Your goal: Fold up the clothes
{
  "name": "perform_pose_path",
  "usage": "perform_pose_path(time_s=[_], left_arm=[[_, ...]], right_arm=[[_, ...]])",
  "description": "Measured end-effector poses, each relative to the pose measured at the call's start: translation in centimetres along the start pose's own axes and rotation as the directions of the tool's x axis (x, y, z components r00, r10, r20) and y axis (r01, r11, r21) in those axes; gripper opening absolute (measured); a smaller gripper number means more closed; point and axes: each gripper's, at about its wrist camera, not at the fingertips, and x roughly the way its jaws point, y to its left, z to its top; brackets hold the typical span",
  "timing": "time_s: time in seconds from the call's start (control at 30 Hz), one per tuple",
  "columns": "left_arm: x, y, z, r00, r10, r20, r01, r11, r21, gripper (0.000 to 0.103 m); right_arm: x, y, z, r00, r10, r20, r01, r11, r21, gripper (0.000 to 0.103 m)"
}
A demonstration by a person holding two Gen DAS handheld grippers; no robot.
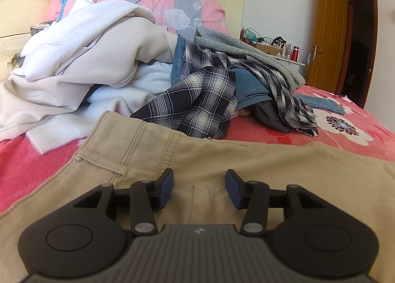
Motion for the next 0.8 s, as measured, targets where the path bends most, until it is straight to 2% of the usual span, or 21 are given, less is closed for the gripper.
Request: perform_pose_path(time_s=[0.07,0.17,0.2,0.27,0.37,0.43,0.5,0.53,0.67,0.73,0.8], left_arm=[[-0.1,0.0,0.0,1.0,-0.002,0.002,0.002,1.0,0.0,0.048],[-0.2,0.2,-0.1,1.0,-0.014,0.004,0.014,1.0,-0.004,0.05],[-0.2,0.3,-0.1,1.0,-0.019,0.004,0.019,1.0,-0.007,0.05],[-0.2,0.3,-0.1,1.0,-0.026,0.005,0.026,1.0,-0.01,0.051],[-0.3,0.3,0.1,1.0,-0.024,0.006,0.024,1.0,-0.015,0.052],[-1.0,0.1,0.3,1.0,-0.001,0.004,0.001,1.0,-0.018,0.053],[-2.3,-0.4,0.8,1.0,0.002,0.026,-0.002,1.0,-0.018,0.055],[-2.5,-1.0,1.2,0.999,-0.015,0.029,0.015,1.0,-0.001,0.057],[-2.2,-3.9,3.1,0.996,-0.094,-0.008,0.094,0.992,0.08,0.058],[-0.4,-5.4,4.1,0.991,-0.12,-0.065,0.126,0.988,0.092,0.057],[2.1,-6.2,4.4,0.982,-0.121,-0.142,0.132,0.988,0.074,0.057]], right_arm=[[2.9,1.8,-0.6,0.998,0.019,-0.053,-0.023,0.998,-0.065,0.012],[4.5,1.6,-1.5,0.993,-0.101,-0.056,0.086,0.972,-0.22,0.009],[3.9,-0.1,-1.4,0.988,-0.147,-0.038,0.137,0.971,-0.194,0.009],[1.8,-4.8,-0.8,0.97,-0.242,0.0,0.242,0.968,-0.068,0.008],[-1.4,-11.4,-0.1,0.924,-0.381,0.03,0.374,0.917,0.137,0.004],[-3.2,-13.0,0.1,0.887,-0.461,0.034,0.443,0.868,0.225,0.005],[-4.0,-11.8,0.5,0.86,-0.508,0.052,0.489,0.848,0.204,0.011],[-4.2,-10.7,0.7,0.866,-0.495,0.07,0.477,0.861,0.177,0.011],[-1.6,-3.0,2.1,0.949,-0.295,0.107,0.298,0.955,-0.004,0.011],[1.2,1.9,2.9,0.98,-0.179,0.082,0.19,0.971,-0.142,0.011],[4.1,6.8,3.0,0.998,-0.055,0.042,0.064,0.962,-0.264,0.011]])
